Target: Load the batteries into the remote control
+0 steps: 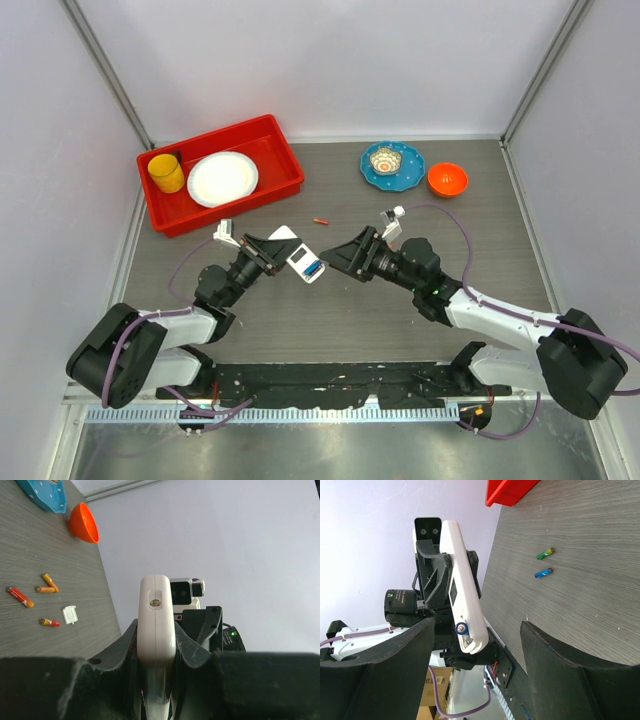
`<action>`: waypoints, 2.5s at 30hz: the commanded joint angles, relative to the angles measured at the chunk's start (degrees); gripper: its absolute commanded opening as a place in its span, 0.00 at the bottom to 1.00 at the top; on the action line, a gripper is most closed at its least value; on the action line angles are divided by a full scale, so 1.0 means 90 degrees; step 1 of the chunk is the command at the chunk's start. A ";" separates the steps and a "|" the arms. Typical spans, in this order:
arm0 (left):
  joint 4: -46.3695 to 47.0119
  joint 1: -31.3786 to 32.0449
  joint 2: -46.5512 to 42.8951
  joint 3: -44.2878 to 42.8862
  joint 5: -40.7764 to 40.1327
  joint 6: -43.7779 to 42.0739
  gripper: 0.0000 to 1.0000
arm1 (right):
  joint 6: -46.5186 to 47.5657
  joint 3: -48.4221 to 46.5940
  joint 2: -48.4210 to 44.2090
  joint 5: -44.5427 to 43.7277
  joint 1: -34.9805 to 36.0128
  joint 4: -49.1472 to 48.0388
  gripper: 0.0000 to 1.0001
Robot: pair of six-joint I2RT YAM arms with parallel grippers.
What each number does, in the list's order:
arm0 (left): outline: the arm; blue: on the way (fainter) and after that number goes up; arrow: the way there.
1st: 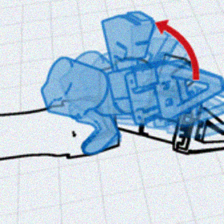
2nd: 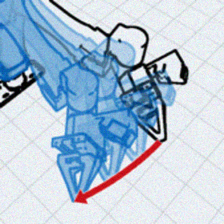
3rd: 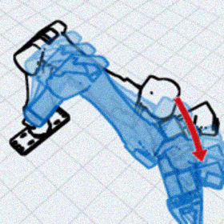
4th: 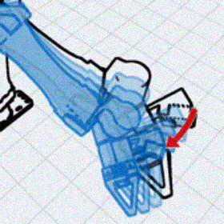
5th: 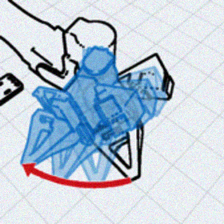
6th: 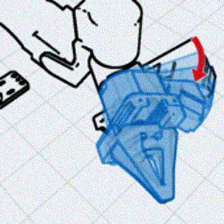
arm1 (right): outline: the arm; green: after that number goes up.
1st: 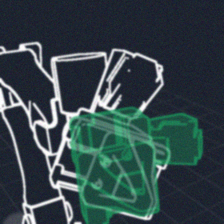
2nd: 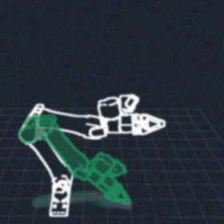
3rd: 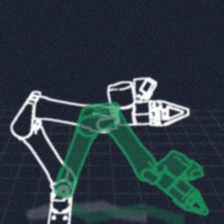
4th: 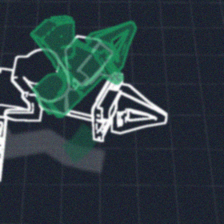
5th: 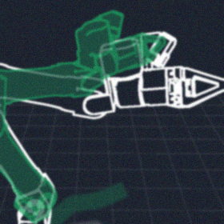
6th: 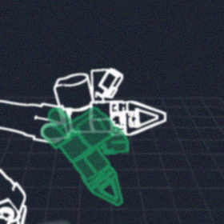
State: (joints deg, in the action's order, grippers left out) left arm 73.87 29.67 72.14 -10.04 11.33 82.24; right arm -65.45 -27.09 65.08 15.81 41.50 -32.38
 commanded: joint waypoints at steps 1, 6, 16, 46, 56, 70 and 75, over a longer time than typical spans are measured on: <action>0.1607 0.0014 -0.0037 -0.0027 -0.0058 0.0013 0.00 | -0.0101 -0.0076 0.0103 0.0079 -0.0030 -0.0455 0.73; 0.1607 0.0023 -0.0086 -0.0017 -0.0058 0.0013 0.00 | -0.0111 -0.0105 0.0201 0.0050 -0.0011 -0.0464 0.69; 0.1597 0.0023 -0.0115 -0.0017 -0.0038 0.0023 0.00 | -0.0120 -0.0125 0.0386 0.0069 -0.0021 -0.0484 0.64; 0.1588 0.0014 -0.0105 -0.0095 -0.0068 0.0052 0.00 | -0.0032 -0.0281 0.0787 0.0382 0.0194 -0.0494 0.50; 0.1578 0.0014 -0.0154 -0.0105 -0.0126 0.0052 0.00 | -0.0032 -0.0261 0.0874 0.0352 0.0262 -0.0484 0.41; 0.1578 0.0024 -0.0154 -0.0134 -0.0126 0.0081 0.00 | -0.0032 -0.0291 0.1079 0.0284 0.0418 -0.0543 0.28; 0.1578 0.0024 -0.0154 -0.0163 -0.0117 0.0081 0.00 | 0.0094 -0.0446 0.1177 0.0255 0.0497 -0.0387 0.23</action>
State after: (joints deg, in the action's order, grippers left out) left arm 70.81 29.47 72.12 -9.98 10.46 82.02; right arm -66.32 -28.67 74.11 17.23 43.86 -38.13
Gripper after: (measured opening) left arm 0.257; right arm 0.353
